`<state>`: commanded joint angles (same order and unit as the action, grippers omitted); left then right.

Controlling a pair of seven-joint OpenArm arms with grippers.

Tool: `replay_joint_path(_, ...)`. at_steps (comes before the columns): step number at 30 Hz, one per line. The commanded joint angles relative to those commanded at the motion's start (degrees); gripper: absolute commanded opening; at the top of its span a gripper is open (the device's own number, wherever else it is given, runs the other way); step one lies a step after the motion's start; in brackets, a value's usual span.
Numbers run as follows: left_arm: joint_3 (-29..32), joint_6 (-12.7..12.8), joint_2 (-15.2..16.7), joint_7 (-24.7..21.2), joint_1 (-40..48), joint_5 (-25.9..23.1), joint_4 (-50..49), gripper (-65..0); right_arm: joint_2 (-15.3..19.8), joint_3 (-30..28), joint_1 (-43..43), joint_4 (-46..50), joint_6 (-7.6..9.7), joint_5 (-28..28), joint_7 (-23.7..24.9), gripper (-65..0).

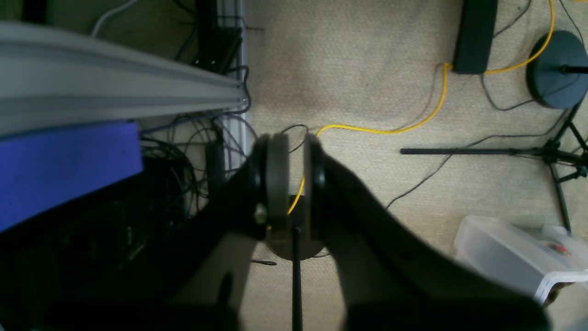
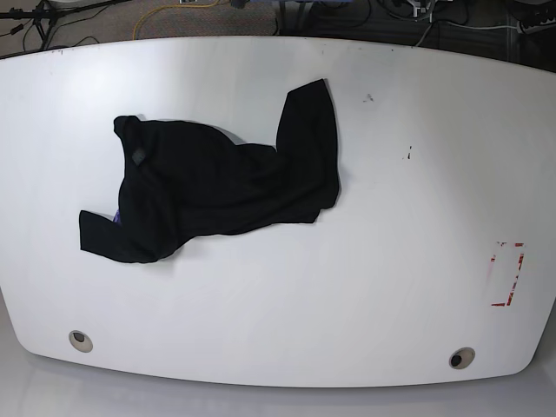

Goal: Fold the T-shirt properly

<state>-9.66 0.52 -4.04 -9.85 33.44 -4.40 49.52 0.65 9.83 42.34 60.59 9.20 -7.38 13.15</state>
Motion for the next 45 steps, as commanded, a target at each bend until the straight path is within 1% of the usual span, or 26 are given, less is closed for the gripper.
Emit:
replay_joint_path(2,-0.21,-0.28,-0.17,-0.24,0.21,0.48,1.40,-21.3,-0.16,0.06,1.26,0.33,0.24,-0.13,0.00,-59.8)
replay_joint_path(14,-0.26,-0.21,-1.05,0.08,3.03,0.08,6.73,-21.2,-0.28,0.14,3.76,2.68,0.27,0.02,0.28,-59.9)
replay_joint_path(16,-0.04,-0.11,-1.23,0.13,4.49,0.36,8.09,-20.9,-0.45,-0.51,5.22,5.21,0.08,-0.05,0.08,-60.1)
replay_joint_path(26,-0.23,-0.29,-0.95,-0.37,7.80,0.84,13.52,-20.7,-0.48,-0.74,9.06,11.26,-0.02,-0.18,0.05,-60.0)
replay_joint_path(28,-0.12,-0.18,-0.67,0.07,10.12,0.62,17.94,-20.8,-0.78,-0.31,11.14,14.97,0.17,-0.08,0.14,-59.8)
replay_joint_path(40,0.13,-0.12,0.09,0.64,13.93,0.91,23.15,-20.9,-0.82,-0.46,14.62,21.19,0.06,-0.06,0.27,-59.7)
replay_joint_path(42,-0.13,-0.29,-0.03,0.42,15.72,1.01,26.38,-21.2,-1.38,-0.31,15.90,23.33,0.04,0.00,0.14,-60.0)
replay_joint_path(45,-0.32,-0.29,-0.04,0.35,16.88,0.91,28.32,-21.3,-1.43,-0.27,16.86,24.65,0.02,0.08,0.15,-59.9)
